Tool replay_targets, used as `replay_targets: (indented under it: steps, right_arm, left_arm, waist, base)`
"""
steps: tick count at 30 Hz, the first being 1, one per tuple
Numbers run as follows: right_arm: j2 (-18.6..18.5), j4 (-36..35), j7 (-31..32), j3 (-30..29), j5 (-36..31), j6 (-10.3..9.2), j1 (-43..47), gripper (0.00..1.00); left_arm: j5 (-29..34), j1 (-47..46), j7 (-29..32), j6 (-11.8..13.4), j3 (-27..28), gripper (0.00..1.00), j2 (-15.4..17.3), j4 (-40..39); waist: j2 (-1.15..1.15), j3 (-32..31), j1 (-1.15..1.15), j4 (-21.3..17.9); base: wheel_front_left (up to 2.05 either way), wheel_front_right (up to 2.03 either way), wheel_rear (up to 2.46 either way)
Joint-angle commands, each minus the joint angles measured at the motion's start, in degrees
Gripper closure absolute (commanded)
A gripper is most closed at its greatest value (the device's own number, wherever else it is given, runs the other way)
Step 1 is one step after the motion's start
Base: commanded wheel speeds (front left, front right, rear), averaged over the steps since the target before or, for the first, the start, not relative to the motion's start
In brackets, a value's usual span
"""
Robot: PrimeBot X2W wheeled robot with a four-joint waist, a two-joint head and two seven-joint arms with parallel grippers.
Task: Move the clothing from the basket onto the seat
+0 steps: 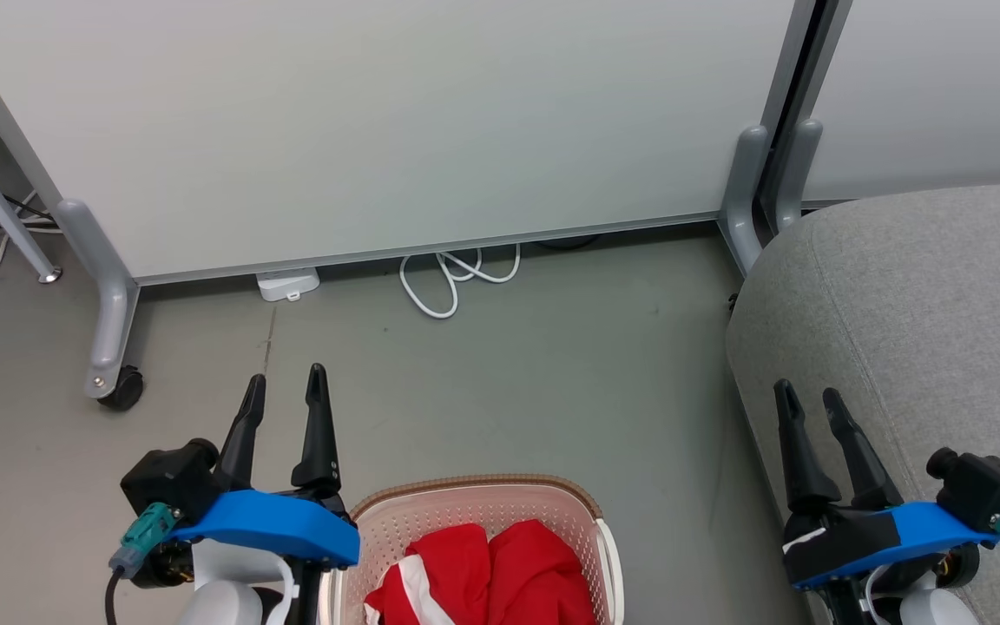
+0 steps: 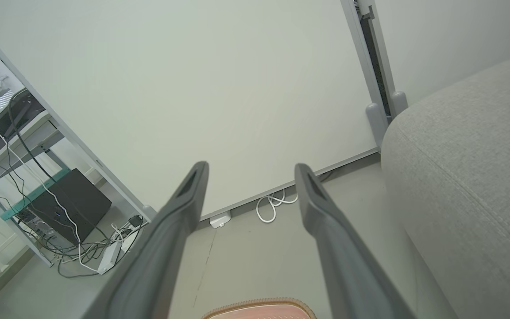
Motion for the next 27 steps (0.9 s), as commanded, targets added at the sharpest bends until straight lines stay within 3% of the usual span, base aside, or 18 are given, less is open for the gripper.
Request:
replay_targets:
  steps: [1,15,27]
  right_arm:
    - [-0.44,-0.39,-0.49,0.18,-1.42,0.10,-1.32,0.00]
    - [-0.49,0.48,-2.46,1.21,-9.88,0.11,-1.49,0.00]
    - [-0.52,1.01,-4.05,1.56,-15.83,0.13,-1.45,0.00]
  left_arm:
    - [1.49,-1.66,-0.59,0.24,-0.57,0.00,0.45,-0.30]
    - [8.97,-1.91,-2.55,1.41,-2.63,0.00,0.84,0.32]
    - [13.93,-2.06,-4.06,0.12,-3.03,0.00,0.32,1.34]
  waist:
    - [0.00,-0.01,0.00,0.02]
    - [0.00,-0.14,0.00,0.19]
    - [0.00,-0.12,0.00,0.49]
  base:
    - [0.00,0.00,0.00]
    - [0.00,0.00,0.00]
    - [0.00,0.00,0.00]
